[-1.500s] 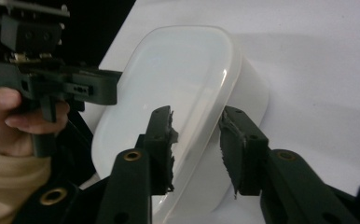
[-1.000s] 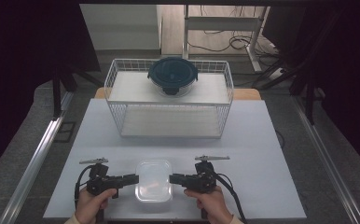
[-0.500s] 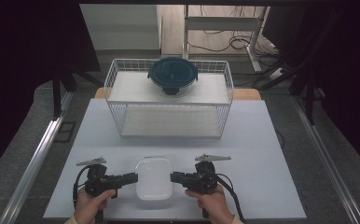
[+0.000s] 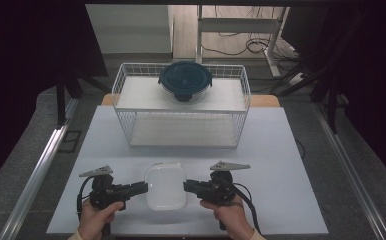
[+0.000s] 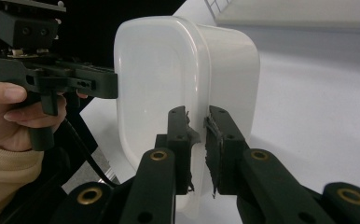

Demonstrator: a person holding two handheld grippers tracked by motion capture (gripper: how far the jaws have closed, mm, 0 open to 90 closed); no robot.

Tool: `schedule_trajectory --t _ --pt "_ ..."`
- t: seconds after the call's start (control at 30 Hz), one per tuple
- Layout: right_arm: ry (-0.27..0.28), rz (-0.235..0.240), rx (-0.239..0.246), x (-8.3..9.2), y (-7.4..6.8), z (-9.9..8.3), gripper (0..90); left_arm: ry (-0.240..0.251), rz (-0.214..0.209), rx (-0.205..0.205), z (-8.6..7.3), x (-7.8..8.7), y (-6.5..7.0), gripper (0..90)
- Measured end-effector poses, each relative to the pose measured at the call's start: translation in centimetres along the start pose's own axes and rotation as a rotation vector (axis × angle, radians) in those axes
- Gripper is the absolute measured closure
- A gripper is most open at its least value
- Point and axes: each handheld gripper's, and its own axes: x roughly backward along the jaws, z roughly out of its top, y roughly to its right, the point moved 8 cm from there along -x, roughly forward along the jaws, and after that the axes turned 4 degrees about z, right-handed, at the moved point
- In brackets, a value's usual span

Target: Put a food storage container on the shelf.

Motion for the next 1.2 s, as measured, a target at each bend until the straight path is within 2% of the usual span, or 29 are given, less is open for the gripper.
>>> schedule_trajectory --t 0.3,0.53,0.93,1.2 --pt "0.021 -0.010 0.048 0.7 -0.4 1.7 79.8 0.020 0.001 -0.038 1.9 0.4 0.8 79.2" --pt "0.041 -0.022 0.098 1.8 -1.1 4.2 79.7 0.048 -0.001 -0.087 4.4 1.1 1.9 79.2" --pt "0.090 -0.028 0.161 4.1 -2.7 8.6 79.8 0.093 -0.030 -0.141 9.1 2.4 4.1 79.2" --pt "0.107 -0.037 0.205 5.3 -3.8 11.6 79.8 0.120 -0.031 -0.175 11.7 3.2 5.2 79.1"
